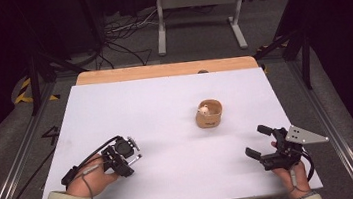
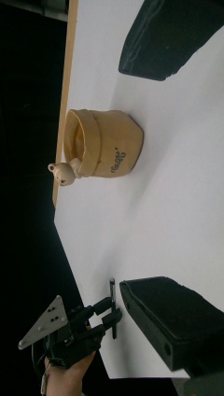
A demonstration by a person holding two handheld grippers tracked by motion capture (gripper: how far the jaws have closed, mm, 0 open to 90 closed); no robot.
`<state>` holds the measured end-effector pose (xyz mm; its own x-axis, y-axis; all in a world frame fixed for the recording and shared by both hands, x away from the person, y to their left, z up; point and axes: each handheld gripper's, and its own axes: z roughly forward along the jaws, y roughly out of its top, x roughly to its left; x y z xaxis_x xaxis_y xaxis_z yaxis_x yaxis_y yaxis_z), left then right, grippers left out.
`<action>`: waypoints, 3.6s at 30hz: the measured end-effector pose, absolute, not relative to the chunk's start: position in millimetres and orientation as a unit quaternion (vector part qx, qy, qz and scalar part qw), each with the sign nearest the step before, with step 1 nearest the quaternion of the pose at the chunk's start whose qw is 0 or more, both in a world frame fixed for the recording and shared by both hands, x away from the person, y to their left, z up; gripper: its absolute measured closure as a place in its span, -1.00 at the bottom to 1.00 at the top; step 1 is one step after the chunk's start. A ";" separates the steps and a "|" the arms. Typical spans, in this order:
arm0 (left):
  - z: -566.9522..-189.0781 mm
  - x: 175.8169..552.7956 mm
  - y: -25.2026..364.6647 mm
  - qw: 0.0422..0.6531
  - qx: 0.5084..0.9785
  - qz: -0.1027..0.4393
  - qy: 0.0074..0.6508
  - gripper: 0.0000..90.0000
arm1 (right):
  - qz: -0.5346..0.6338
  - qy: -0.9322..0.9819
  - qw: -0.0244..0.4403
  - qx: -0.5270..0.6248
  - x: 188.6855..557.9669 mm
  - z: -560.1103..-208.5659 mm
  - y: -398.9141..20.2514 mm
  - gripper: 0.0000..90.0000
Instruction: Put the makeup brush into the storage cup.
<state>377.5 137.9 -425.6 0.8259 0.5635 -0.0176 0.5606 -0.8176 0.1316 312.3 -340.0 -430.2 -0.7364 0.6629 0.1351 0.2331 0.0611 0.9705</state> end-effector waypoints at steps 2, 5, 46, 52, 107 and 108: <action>-425.6 377.6 138.2 0.064 0.953 0.012 0.297 0.43 | 0.607 0.707 0.177 0.317 312.2 -430.2 -340.0 -1.00; -425.5 378.0 138.7 0.064 0.953 0.014 0.297 0.52 | 0.607 0.707 0.177 0.317 312.1 -430.1 -339.8 -1.00; -370.8 364.1 150.0 0.302 0.917 0.069 0.251 0.85 | 0.605 0.713 0.174 0.309 311.0 -427.9 -336.0 -0.99; -360.3 359.6 151.6 0.367 0.895 0.091 0.235 0.85 | 0.605 0.714 0.173 0.307 310.7 -427.0 -335.0 -0.98; -367.4 363.6 99.0 0.657 0.733 0.079 0.156 0.85 | 0.619 0.714 0.162 0.283 305.5 -417.5 -323.8 -0.94; -368.0 363.9 97.2 0.660 0.731 0.077 0.155 0.85 | 0.618 0.716 0.161 0.281 305.7 -417.2 -322.3 -0.94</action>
<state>363.9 97.2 -368.0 0.9398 0.3290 -0.0926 0.1252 -0.0793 0.9890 305.7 -322.3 -417.2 -0.7899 0.6018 0.1178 0.2044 0.0773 0.9758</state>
